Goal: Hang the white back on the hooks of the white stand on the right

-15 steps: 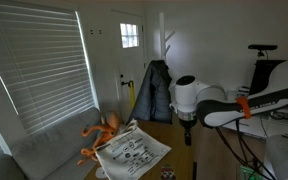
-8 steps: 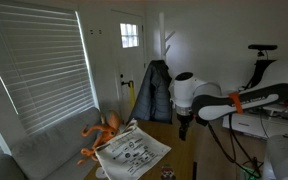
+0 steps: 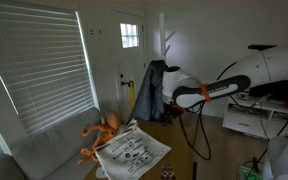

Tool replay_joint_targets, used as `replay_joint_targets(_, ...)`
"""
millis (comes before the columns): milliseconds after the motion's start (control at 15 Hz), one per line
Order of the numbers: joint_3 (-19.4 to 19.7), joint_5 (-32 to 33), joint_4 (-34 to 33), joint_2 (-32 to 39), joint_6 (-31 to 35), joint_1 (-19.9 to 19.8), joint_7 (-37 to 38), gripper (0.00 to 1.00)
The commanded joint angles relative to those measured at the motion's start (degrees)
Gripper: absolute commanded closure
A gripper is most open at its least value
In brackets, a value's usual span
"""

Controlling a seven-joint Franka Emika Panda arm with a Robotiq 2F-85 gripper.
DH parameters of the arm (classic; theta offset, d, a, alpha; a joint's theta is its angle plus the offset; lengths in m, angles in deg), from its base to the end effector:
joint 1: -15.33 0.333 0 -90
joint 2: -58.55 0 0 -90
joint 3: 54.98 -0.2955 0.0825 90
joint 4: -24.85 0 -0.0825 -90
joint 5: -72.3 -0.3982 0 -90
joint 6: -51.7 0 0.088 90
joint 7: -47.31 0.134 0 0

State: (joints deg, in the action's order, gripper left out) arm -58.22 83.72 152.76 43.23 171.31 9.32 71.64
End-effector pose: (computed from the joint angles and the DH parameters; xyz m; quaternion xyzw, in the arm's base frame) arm 0.5039 -0.0382 0.4421 0.9750 -0.1905 0.0773 0.0838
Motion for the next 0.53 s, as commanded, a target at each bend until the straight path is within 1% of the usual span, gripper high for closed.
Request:
replay_joint_targets(0,-0.3,-1.2,-7.4,9.5,3.1,-0.1,11.2,0.0)
replay_joint_targets(200,0.9,-1.3,-11.3,15.3,6.8,0.7,19.7,0.0)
replay_joint_targets(267,1.3,-0.1,-7.3,11.2,5.9,1.3,15.1,0.0)
replay_joint_targets(333,1.6,-0.1,-8.5,13.1,6.6,1.5,17.0,0.0)
replay_joint_targets(467,1.9,-0.2,-10.2,15.2,6.8,1.7,18.5,0.0)
